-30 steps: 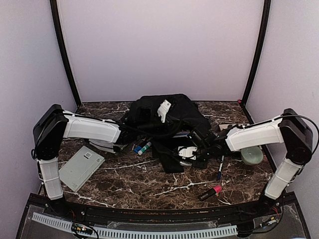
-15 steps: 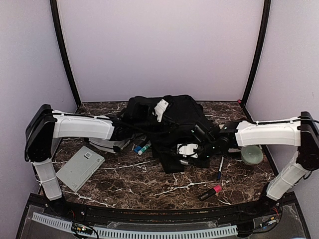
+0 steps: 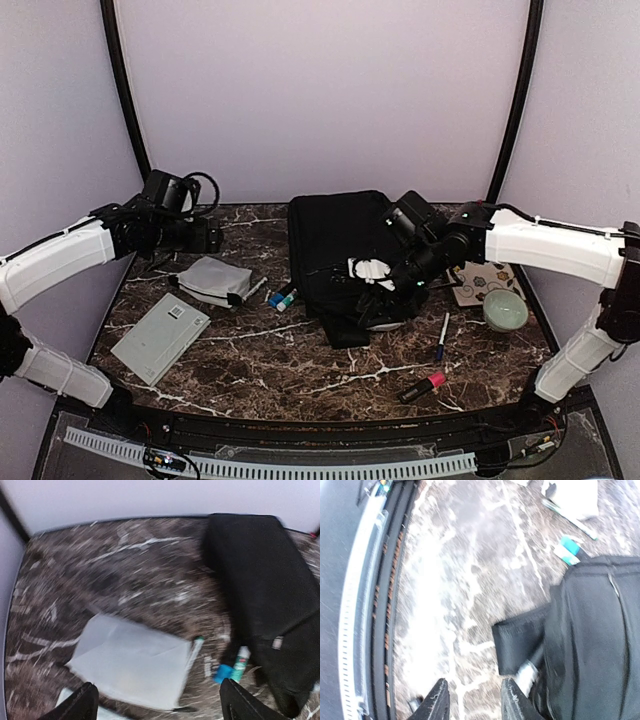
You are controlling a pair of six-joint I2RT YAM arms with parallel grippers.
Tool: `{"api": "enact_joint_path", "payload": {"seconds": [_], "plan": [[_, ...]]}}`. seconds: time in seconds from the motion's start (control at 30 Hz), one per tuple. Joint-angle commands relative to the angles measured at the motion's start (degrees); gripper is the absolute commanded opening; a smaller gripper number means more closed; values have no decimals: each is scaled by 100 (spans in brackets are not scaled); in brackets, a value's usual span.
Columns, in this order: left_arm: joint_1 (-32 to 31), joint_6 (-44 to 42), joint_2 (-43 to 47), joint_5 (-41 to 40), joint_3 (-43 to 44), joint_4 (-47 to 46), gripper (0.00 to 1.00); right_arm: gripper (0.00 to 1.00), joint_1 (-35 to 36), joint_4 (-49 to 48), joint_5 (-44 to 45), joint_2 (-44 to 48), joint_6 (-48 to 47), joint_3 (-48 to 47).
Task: Pack the student bag
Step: Move the book to the center of the board.
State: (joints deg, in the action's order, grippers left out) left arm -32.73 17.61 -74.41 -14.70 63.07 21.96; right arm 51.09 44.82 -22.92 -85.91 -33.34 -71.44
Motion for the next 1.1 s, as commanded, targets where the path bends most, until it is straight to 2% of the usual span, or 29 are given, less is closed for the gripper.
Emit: {"api": "enact_joint_path", "payload": {"seconds": [0.0, 0.03, 0.1, 0.2, 0.33, 0.47, 0.77, 0.93, 1.07], "plan": [[1381, 1332, 348, 36, -504, 1816, 88, 37, -11, -274, -1097, -481, 287, -341], [1839, 1388, 425, 349, -666, 1805, 89, 38, -7, -353, -1311, -639, 363, -374], [2309, 1435, 582, 651, -1114, 1636, 91, 39, 8, -485, -1745, -880, 499, -390], [2844, 1397, 629, 715, -1392, 1572, 94, 45, 93, -392, -1705, -1164, 412, -444], [3562, 1490, 454, 964, -1748, 1403, 96, 46, 151, -469, -1968, -1255, 432, -310], [4057, 1469, 343, 1088, -2212, 897, 96, 46, 198, -541, -1788, -1204, 409, -208], [4240, 1138, -347, 1216, -2320, 710, 96, 46, 218, -595, -1549, -1151, 366, -112], [4240, 1107, -294, 1782, -2530, 625, 95, 47, 217, -649, -1497, -1155, 403, -103], [4172, 1217, -157, 2605, -2815, 417, 89, 47, 217, -633, -1530, -1213, 422, -121]]}}
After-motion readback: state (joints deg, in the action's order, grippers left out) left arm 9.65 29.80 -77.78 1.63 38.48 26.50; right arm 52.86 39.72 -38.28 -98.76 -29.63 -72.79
